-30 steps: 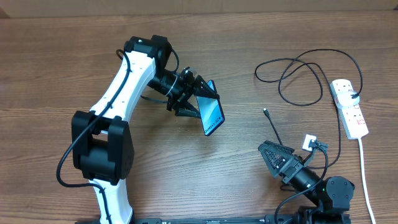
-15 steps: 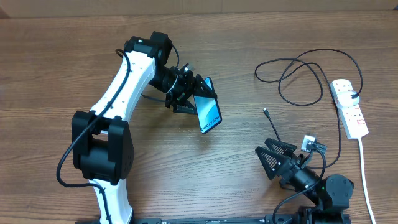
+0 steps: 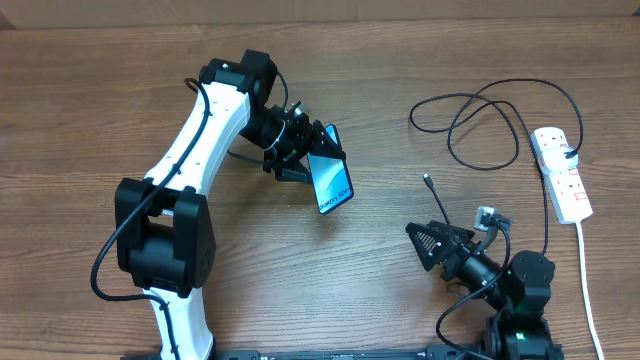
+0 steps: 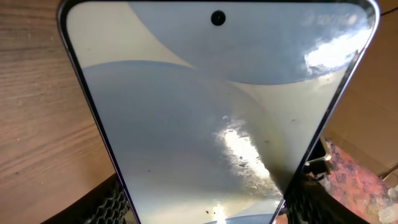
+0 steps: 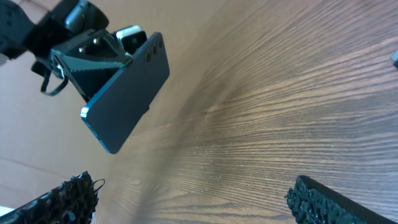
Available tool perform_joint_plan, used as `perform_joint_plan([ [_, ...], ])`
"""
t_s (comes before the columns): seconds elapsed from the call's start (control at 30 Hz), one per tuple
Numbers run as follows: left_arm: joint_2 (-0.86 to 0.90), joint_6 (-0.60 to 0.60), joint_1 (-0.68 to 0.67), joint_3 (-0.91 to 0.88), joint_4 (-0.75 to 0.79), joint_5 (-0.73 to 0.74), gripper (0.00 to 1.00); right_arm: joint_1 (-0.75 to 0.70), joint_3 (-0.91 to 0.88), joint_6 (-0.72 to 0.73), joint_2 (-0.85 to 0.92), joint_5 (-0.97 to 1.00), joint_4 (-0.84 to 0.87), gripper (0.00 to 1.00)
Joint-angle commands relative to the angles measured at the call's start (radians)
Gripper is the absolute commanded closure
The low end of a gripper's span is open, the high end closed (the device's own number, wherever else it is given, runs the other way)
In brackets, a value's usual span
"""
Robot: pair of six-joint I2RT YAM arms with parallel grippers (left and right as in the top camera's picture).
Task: Plug charger to phone and switch on socket
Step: 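Move the right gripper toward the phone held by the left gripper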
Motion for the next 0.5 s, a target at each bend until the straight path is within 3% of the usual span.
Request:
perform_joint_plan([
  [0.0, 0.002, -0.028, 0.011, 0.032, 0.016, 0.024, 0.49, 0.055, -0.010, -0.026, 0.063, 0.013, 0.080, 0.00],
  [0.17, 0.002, -0.038, 0.011, 0.032, 0.035, 0.024, 0.49, 0.169, -0.010, -0.021, 0.137, 0.047, 0.196, 0.00],
  [0.47, 0.002, -0.042, 0.011, 0.032, 0.040, 0.025, 0.49, 0.331, 0.112, -0.031, 0.262, 0.193, 0.178, 0.00],
])
